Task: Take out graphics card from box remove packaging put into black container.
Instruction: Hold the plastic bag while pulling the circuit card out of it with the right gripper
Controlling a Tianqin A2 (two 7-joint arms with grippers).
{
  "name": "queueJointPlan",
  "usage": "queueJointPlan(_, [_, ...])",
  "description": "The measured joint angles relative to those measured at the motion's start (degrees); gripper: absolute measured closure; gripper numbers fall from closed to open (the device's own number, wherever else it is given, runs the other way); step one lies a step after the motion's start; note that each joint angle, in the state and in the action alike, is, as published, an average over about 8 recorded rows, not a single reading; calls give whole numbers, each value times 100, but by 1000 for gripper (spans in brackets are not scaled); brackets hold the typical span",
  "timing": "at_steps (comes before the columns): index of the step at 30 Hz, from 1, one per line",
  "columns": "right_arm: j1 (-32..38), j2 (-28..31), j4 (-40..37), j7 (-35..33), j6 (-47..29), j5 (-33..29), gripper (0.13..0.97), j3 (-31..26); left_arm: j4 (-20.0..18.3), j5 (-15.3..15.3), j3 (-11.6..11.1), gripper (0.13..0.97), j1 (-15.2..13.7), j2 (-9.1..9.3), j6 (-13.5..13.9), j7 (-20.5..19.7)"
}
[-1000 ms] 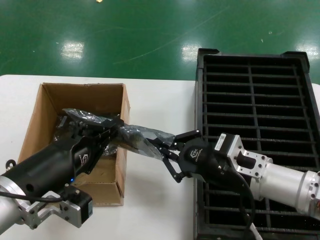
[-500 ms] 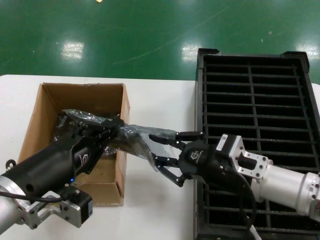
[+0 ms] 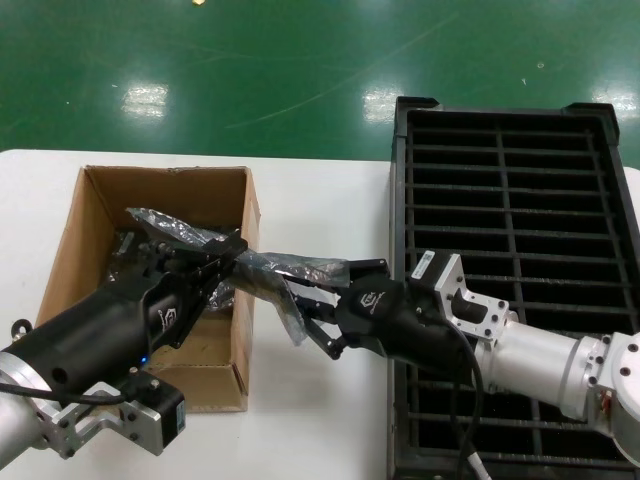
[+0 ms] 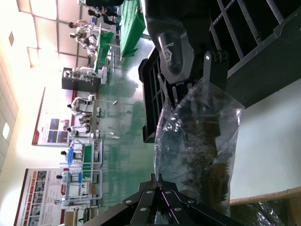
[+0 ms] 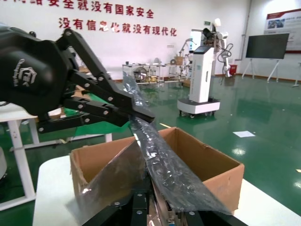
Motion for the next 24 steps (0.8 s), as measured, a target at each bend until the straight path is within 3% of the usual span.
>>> queueJointPlan(11, [-101, -10, 126, -37, 157, 52, 908, 150, 0, 0, 0, 957, 0, 0, 0, 0])
queueJointPlan(24, [-774, 591, 1255, -29, 135, 278, 908, 435, 0, 0, 0, 957, 0, 0, 0, 0])
